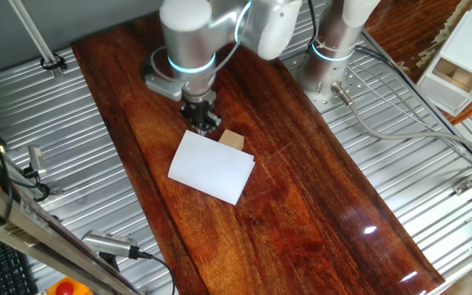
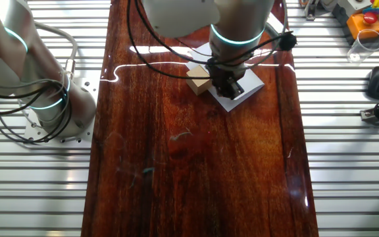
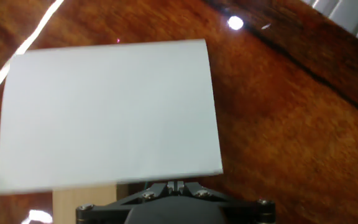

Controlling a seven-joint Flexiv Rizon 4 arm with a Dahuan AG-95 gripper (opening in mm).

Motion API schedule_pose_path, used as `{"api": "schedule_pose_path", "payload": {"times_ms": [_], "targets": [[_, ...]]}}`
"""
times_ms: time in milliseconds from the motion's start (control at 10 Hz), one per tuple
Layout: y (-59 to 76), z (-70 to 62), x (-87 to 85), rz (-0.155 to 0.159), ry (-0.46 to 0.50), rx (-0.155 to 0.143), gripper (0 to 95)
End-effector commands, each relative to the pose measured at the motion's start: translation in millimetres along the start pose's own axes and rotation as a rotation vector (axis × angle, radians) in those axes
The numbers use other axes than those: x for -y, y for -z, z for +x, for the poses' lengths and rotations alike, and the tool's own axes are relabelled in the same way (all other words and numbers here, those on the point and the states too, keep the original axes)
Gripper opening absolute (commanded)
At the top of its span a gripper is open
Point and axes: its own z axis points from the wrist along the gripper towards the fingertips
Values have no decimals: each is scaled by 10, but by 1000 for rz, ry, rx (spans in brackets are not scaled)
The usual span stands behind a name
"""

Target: Unfold a piece of paper

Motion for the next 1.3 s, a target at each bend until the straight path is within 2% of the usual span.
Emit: {"api": "schedule_pose_path", "payload": {"times_ms": [100,200,300,500,700,800,1100,1300], "targets": [[-38,-214,-1,-4,3,2,0],[-29,-378,-3,-5,4,1,0],[-6,-481,2,-6,4,0,0],[81,-781,-4,-9,1,-2,0],[140,-1014,-27,-15,-14,2,0],[174,-1196,-54,-18,-25,4,0],[252,-1537,-121,-21,-49,4,0],[311,-1690,-142,-21,-56,3,0]]}}
